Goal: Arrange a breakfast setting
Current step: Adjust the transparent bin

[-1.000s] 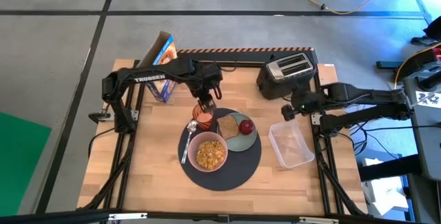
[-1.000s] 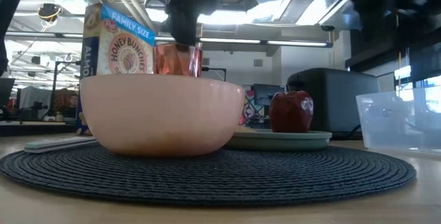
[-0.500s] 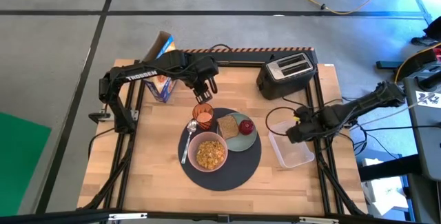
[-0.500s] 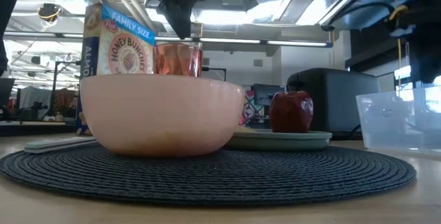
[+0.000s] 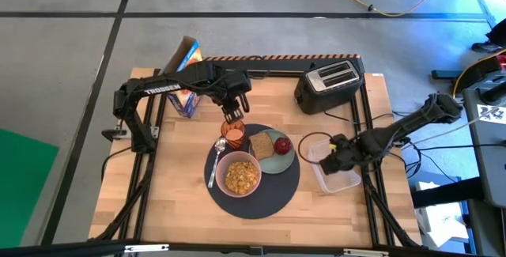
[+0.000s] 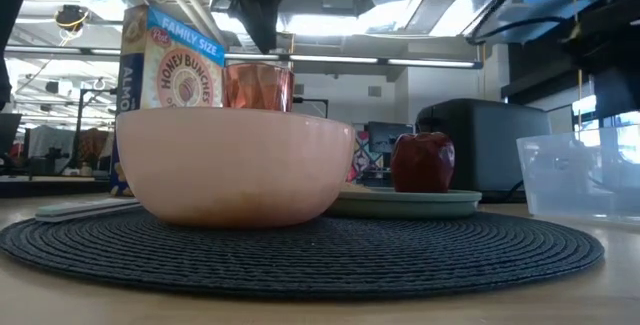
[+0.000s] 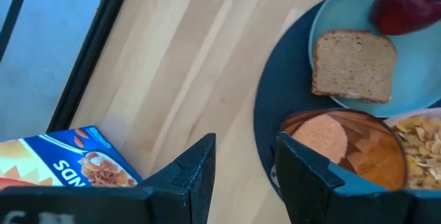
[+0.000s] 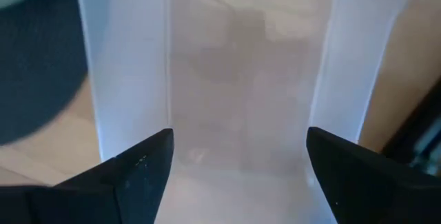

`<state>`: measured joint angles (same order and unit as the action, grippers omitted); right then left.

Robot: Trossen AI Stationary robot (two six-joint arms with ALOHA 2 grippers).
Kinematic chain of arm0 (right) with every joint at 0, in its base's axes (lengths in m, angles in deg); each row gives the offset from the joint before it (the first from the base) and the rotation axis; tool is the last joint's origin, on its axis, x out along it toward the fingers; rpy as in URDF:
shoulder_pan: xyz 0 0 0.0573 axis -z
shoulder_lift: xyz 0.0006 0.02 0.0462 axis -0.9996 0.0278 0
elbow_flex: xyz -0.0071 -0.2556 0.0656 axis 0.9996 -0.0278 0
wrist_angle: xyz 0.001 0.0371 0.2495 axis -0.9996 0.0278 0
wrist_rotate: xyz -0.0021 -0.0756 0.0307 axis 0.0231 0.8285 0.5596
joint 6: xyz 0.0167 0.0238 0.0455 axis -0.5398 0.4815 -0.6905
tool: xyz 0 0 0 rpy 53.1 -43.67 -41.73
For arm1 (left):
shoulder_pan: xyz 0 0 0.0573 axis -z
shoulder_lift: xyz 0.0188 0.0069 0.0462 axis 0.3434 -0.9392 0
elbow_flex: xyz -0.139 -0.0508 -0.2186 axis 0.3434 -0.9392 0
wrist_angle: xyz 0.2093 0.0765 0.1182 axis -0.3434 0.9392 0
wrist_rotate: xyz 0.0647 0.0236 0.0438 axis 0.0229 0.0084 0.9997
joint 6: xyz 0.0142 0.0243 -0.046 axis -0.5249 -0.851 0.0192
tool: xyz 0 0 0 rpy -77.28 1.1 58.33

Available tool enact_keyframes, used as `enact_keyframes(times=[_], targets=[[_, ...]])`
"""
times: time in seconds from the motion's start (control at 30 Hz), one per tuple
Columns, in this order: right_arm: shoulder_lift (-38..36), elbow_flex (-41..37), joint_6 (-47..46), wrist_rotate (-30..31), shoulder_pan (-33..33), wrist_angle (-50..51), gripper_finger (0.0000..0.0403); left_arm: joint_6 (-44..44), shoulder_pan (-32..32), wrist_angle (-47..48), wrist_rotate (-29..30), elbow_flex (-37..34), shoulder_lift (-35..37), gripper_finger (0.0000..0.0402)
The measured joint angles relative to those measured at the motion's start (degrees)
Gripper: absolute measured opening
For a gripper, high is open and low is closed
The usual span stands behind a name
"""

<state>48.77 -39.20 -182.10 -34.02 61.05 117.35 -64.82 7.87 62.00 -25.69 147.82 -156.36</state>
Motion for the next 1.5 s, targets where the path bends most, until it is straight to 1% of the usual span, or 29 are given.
enact_keyframes(times=[0.13,0.33,0.43,0.57,0.8,0.9,1.0,1.1,1.17,1.2,1.23,1.3,1.4,1.5], targets=[[0.5,0.0,-8.7,-0.6,-6.4,-0.2,0.0318,0.0,0.8,0.0,0.0,0.0,0.0,0.0137],[0.6,0.0,-25.5,-0.6,-17.5,0.0,0.0318,-0.6,0.7,-0.6,0.0,0.0,0.0,0.0137],[1.8,0.0,-31.7,-0.7,-22.1,-0.4,0.0318,-2.2,0.6,-1.9,0.0,0.0,0.0,0.0137],[3.6,0.0,-36.4,-3.5,-26.2,-7.5,0.0318,-3.4,0.5,-3.2,0.0,0.0,0.0,0.0137],[9.2,0.0,-37.6,-8.0,-29.1,-26.2,0.0318,-4.8,0.5,-3.7,0.0,0.0,0.0,0.0137],[12.2,0.7,-38.6,-10.6,-30.5,-29.5,0.0318,-4.9,0.5,-3.7,0.0,0.0,0.0,0.0137],[14.7,2.4,-38.9,-12.7,-31.6,-28.4,0.0318,-4.9,0.5,-3.9,0.0,0.0,0.0,0.0137],[16.2,4.2,-39.0,-13.3,-32.2,-25.4,0.0318,-5.0,0.5,-3.9,0.0,-0.1,0.0,0.0137],[16.6,5.2,-39.0,-14.1,-32.1,-22.5,0.0318,-5.3,0.5,-4.0,0.0,-0.1,0.0,0.0137],[16.6,5.2,-39.3,-15.9,-32.2,-19.9,0.0318,-5.9,0.5,-4.1,0.0,-0.1,0.0,0.0137],[16.6,5.2,-39.6,-15.8,-32.4,-18.3,0.0318,-6.3,0.5,-4.2,0.0,-0.1,0.0,0.0137],[16.6,5.8,-38.7,-14.3,-32.4,-17.2,0.0318,-6.5,0.5,-4.6,0.0,-0.1,0.0,0.0137],[16.1,7.1,-37.8,-9.0,-32.4,-14.7,0.0318,-6.6,0.5,-5.0,0.0,-0.1,0.0,0.0137],[16.0,8.9,-37.0,-6.1,-32.3,-10.9,0.0318,-8.0,0.3,-5.1,0.0,-0.1,0.0,0.0137]])
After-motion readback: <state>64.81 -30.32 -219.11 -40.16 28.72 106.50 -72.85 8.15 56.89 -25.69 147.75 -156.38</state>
